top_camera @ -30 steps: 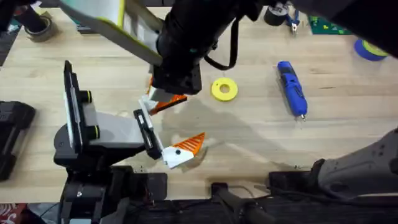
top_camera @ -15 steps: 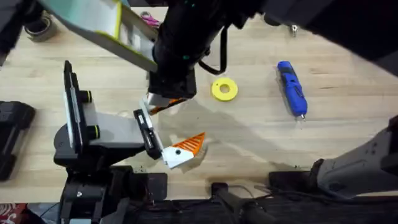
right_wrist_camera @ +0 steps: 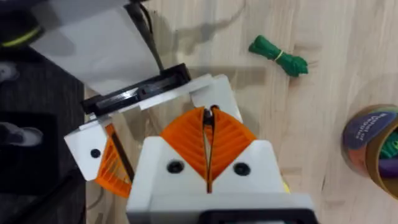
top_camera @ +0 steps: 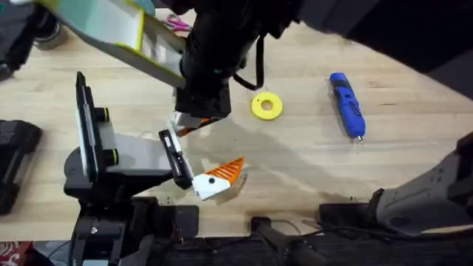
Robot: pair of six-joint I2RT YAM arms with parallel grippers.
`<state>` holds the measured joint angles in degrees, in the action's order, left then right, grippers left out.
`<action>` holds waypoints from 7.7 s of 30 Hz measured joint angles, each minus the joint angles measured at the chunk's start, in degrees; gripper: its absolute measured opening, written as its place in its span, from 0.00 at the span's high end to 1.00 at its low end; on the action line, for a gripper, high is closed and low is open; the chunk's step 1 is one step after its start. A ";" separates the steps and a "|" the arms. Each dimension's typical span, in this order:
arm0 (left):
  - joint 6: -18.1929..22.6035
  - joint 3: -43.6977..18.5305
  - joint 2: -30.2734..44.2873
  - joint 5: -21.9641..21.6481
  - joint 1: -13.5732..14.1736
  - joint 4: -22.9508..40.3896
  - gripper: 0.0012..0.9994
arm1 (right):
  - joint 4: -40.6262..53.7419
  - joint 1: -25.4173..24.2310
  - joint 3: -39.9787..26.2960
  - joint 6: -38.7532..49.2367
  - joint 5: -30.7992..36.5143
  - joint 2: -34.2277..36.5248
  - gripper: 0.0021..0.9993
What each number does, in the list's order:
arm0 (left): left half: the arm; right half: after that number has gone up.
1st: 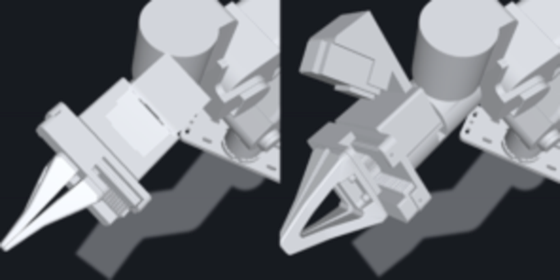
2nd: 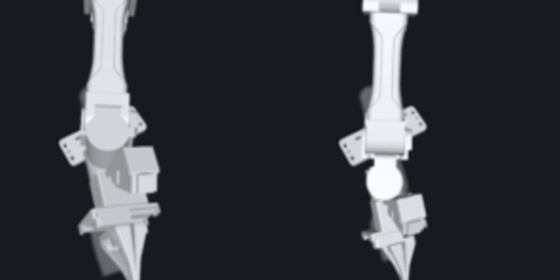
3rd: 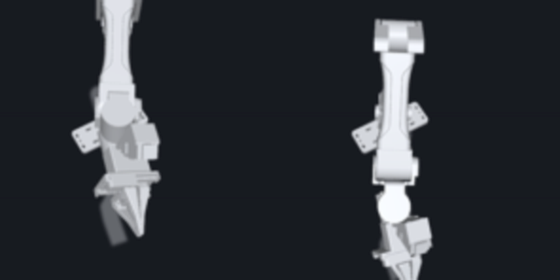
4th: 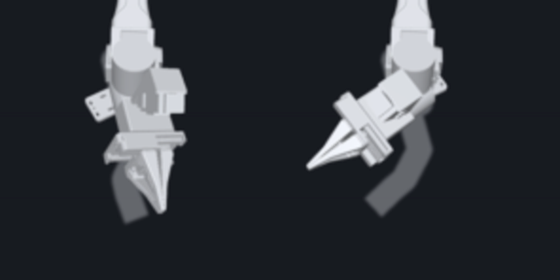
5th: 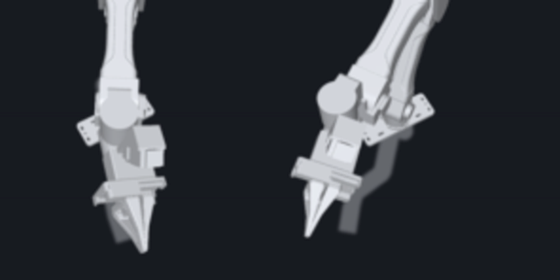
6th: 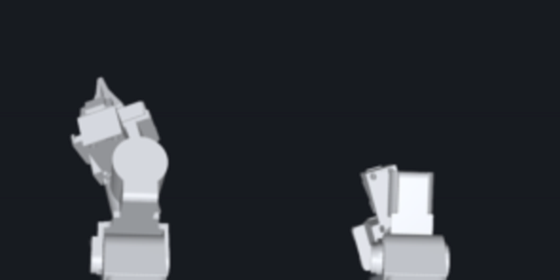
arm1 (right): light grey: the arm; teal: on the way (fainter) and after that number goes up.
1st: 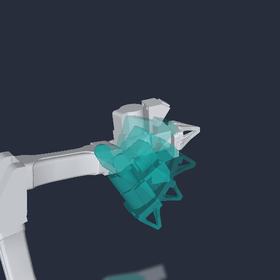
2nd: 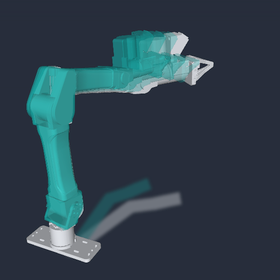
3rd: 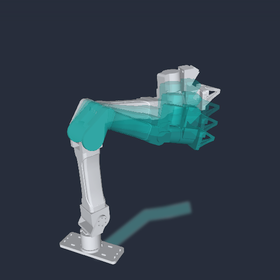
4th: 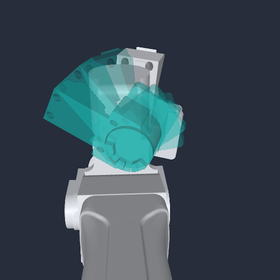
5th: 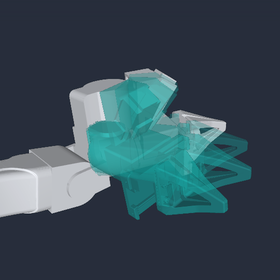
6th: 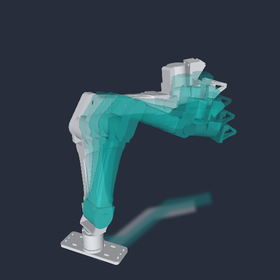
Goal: Pick up the gripper from the table and insert it into the empty holder that is missing its gripper. Then pick up a screw, insert it into the mounting hole, and use the screwdriver to tighten it. Finally, clean up the table by picking up the vegetable and placing it into the bucket.
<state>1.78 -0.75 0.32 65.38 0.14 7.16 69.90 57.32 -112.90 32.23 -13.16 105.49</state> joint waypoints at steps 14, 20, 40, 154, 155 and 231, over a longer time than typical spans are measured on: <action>0.00 0.00 0.00 0.01 0.00 0.02 0.01 | -0.45 0.00 0.02 0.00 1.34 0.00 1.00; 0.00 0.00 0.00 0.01 0.00 0.00 0.01 | -0.45 0.00 0.04 0.00 1.34 0.00 1.00; 0.00 0.00 0.00 0.01 0.00 0.02 0.01 | -0.50 0.00 0.20 0.00 1.37 0.00 1.00; -0.02 0.00 0.09 0.44 0.09 0.11 0.01 | -2.32 -10.90 3.89 0.46 1.52 -12.45 0.00; -0.02 0.00 0.09 0.44 0.09 0.11 0.01 | -2.27 -11.50 3.89 0.46 1.50 -13.43 0.00; 0.44 0.00 0.09 0.66 0.09 0.13 0.99 | -11.43 -37.31 44.54 25.73 -26.81 -41.88 0.00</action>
<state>2.22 -0.75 0.40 66.04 0.23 7.29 58.47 20.01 -68.36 57.95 -39.97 63.61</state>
